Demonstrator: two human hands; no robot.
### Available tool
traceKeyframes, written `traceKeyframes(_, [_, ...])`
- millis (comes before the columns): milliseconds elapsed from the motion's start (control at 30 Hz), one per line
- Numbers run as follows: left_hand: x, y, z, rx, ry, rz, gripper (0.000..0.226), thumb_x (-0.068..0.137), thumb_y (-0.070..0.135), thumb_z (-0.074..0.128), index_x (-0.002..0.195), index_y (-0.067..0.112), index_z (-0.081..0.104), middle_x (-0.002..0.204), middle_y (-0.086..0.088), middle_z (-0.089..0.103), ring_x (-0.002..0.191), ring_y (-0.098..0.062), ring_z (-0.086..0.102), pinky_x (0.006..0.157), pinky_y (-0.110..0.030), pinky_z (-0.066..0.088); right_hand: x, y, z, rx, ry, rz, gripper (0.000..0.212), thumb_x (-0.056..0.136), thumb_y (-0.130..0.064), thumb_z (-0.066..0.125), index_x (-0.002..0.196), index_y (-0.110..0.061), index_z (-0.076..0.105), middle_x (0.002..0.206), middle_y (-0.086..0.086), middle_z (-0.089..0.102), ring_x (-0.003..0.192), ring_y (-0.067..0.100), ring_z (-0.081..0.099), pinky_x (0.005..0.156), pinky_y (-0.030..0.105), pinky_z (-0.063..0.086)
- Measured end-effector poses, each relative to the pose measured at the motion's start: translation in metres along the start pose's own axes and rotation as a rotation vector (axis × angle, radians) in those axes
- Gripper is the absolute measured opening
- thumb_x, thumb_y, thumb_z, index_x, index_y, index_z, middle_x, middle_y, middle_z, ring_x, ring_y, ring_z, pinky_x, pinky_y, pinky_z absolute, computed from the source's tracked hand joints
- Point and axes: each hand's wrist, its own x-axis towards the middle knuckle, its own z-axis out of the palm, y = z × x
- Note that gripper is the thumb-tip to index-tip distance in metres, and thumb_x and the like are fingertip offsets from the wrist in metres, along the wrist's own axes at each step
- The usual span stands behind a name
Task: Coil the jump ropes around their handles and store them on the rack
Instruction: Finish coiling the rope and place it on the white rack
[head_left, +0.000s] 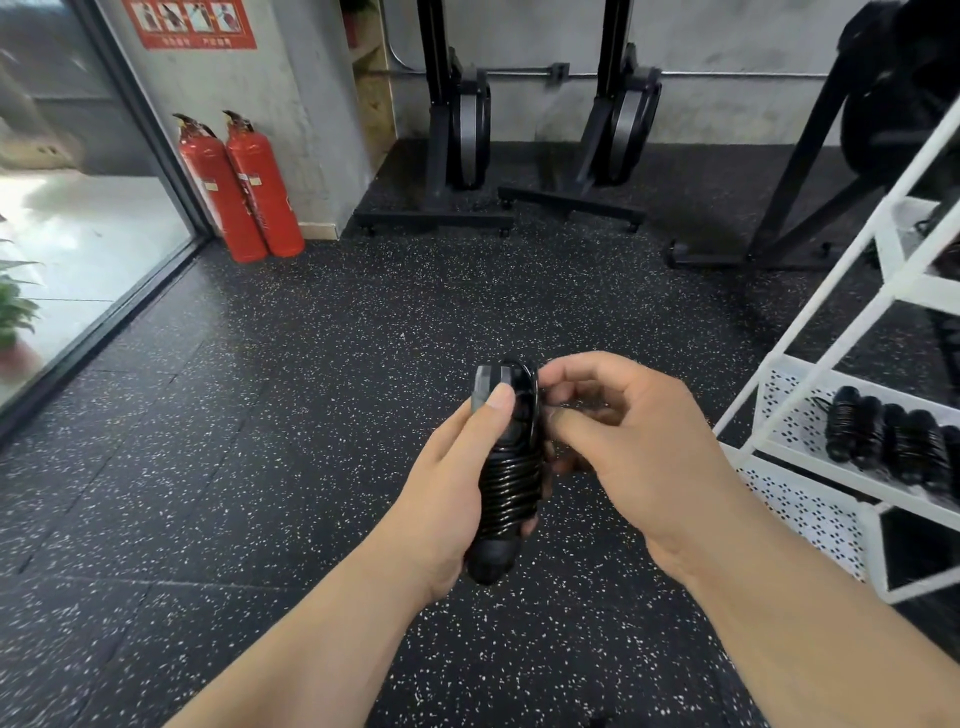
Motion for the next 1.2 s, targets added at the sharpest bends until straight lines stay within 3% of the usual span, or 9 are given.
traceKeyframes(200, [0.001,0.002,-0.003,-0.028,0.034,0.000,0.041,0.093,0.047,0.066,0.114,0.013,0.071,0.096,-0.022,0.071,0.075,-0.032,0.064,0.064,-0.041,0.053,-0.001,0.001,0.003,-0.051,-0.023,-0.059,0.035,0.091,-0.001,0.080,0.104,-0.033,0.080,0.098,-0.002,0.076,0.087,0.020,0.075,0.078,0.033,0.063])
traceKeyframes(433, [0.001,0.006,-0.007,-0.025,0.038,-0.046,0.024,0.087,0.039,0.067,0.095,0.018,0.075,0.087,-0.020,0.069,0.069,-0.031,0.063,0.062,-0.040,0.054,-0.004,-0.001,0.009,-0.226,-0.004,-0.135,0.033,0.088,-0.008,0.085,0.100,-0.038,0.077,0.098,-0.013,0.074,0.091,0.006,0.073,0.084,0.033,0.060])
traceKeyframes(633, [0.002,0.000,-0.011,-0.027,0.050,-0.070,0.023,0.087,0.036,0.068,0.096,0.016,0.072,0.090,-0.024,0.064,0.071,-0.031,0.060,0.064,-0.039,0.050,-0.002,0.002,0.009,-0.543,0.031,-0.190,0.020,0.089,-0.024,0.086,0.094,-0.037,0.071,0.094,-0.020,0.073,0.090,-0.004,0.069,0.079,0.009,0.049])
traceKeyframes(767, [0.001,-0.002,-0.011,0.011,0.041,-0.074,0.022,0.088,0.038,0.068,0.095,0.017,0.071,0.087,-0.022,0.065,0.069,-0.031,0.061,0.064,-0.041,0.050,0.002,0.005,0.006,-0.606,-0.011,-0.132,0.015,0.093,-0.031,0.079,0.094,-0.038,0.066,0.093,-0.020,0.070,0.087,-0.002,0.065,0.074,0.014,0.047])
traceKeyframes(833, [0.001,-0.004,-0.009,0.022,0.050,-0.066,0.023,0.089,0.039,0.069,0.097,0.017,0.071,0.087,-0.019,0.067,0.069,-0.031,0.062,0.065,-0.042,0.050,0.004,0.007,0.005,-0.595,-0.020,-0.092,0.013,0.093,-0.032,0.078,0.094,-0.038,0.066,0.094,-0.018,0.071,0.086,0.001,0.066,0.078,0.026,0.054])
traceKeyframes(900, [0.002,-0.004,-0.007,0.027,0.064,-0.057,0.026,0.089,0.040,0.069,0.098,0.015,0.070,0.086,-0.019,0.067,0.068,-0.031,0.062,0.063,-0.040,0.049,0.005,0.008,0.005,-0.589,-0.010,-0.086,0.013,0.091,-0.031,0.078,0.093,-0.037,0.067,0.093,-0.017,0.072,0.086,0.001,0.067,0.080,0.030,0.056])
traceKeyframes(1067, [0.004,-0.003,-0.005,-0.009,0.084,-0.062,0.033,0.086,0.043,0.073,0.102,0.014,0.072,0.085,-0.017,0.065,0.067,-0.031,0.062,0.060,-0.038,0.049,0.001,0.007,0.007,-0.523,0.003,-0.064,0.014,0.086,-0.027,0.077,0.091,-0.035,0.066,0.083,-0.015,0.072,0.076,0.002,0.066,0.068,0.022,0.050])
traceKeyframes(1200, [0.008,0.001,-0.009,-0.101,0.070,-0.080,0.065,0.079,0.051,0.083,0.123,0.006,0.069,0.099,-0.017,0.068,0.072,-0.029,0.064,0.064,-0.036,0.051,-0.004,0.005,0.007,-0.515,-0.051,-0.047,0.012,0.087,-0.025,0.073,0.090,-0.034,0.066,0.082,-0.016,0.071,0.073,0.003,0.065,0.063,0.019,0.048])
